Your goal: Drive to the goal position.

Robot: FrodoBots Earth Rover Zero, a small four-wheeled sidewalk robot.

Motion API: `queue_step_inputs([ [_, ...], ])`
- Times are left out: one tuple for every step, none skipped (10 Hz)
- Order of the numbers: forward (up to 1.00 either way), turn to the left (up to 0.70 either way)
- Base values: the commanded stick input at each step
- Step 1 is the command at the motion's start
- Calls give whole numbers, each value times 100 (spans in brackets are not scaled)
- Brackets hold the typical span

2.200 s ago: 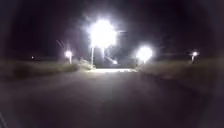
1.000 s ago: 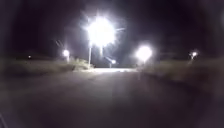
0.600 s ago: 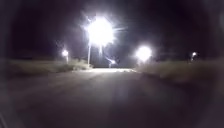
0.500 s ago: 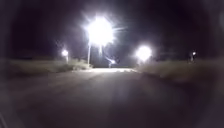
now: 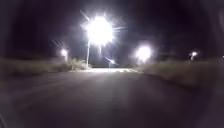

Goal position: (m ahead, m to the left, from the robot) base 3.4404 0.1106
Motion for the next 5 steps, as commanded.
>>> queue_step_inputs([
  [70,0],
  [70,0],
  [70,0],
  [70,0],
  [70,0],
])
